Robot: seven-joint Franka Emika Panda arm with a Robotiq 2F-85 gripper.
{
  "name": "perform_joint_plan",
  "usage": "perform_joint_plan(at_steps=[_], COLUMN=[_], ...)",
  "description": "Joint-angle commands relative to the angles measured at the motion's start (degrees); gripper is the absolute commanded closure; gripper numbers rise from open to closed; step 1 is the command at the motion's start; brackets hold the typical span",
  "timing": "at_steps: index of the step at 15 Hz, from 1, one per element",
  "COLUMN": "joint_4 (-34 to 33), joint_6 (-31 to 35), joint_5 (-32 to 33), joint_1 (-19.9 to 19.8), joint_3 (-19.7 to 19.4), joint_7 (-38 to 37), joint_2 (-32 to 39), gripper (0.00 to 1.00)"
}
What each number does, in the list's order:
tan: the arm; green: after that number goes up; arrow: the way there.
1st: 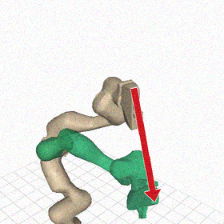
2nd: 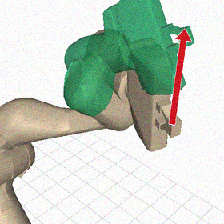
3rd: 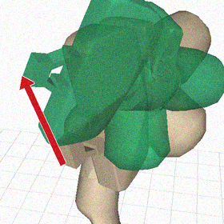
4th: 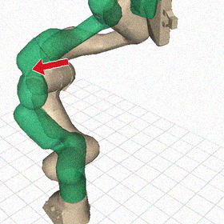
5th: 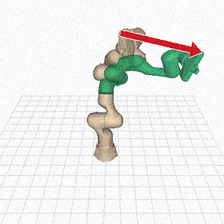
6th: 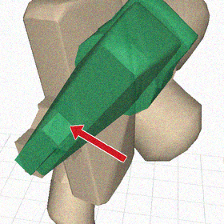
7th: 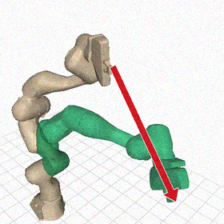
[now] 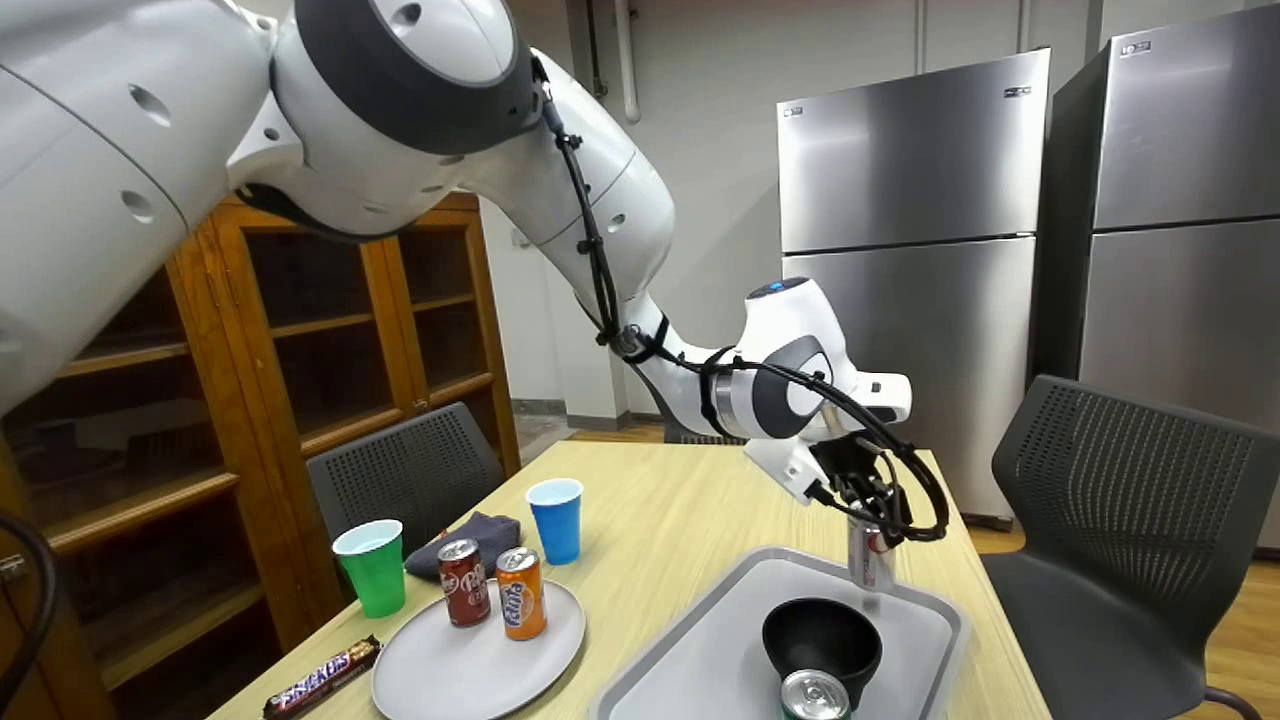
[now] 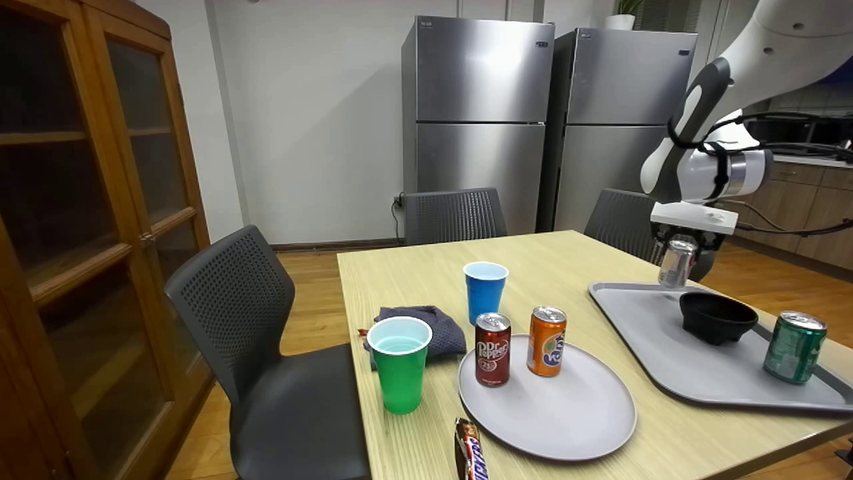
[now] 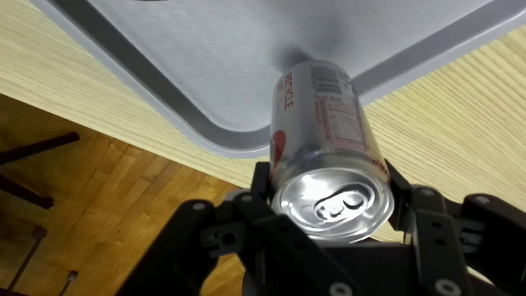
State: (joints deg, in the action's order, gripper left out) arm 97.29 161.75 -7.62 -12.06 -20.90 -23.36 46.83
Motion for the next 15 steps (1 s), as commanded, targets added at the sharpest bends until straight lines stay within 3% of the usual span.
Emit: perform_joint_plan(at_steps=[1, 6, 12, 15], joint_4=[8.8, 19.2, 32.4, 37.6], joint_6=[4.1, 9.6, 14.9, 16.4], joint_5=[-0.4, 0.7, 3.6, 7.1], joint_1=[2.0, 7.4, 16.9, 23.0], joint_3=[1.4, 1.2, -1.3, -4.4], joint_7=[2.0, 2.7, 3.7, 2.9], joint_2=[-7.8, -15.6, -25.1, -28.9], gripper=[0.61, 0.61, 0.61, 0.61])
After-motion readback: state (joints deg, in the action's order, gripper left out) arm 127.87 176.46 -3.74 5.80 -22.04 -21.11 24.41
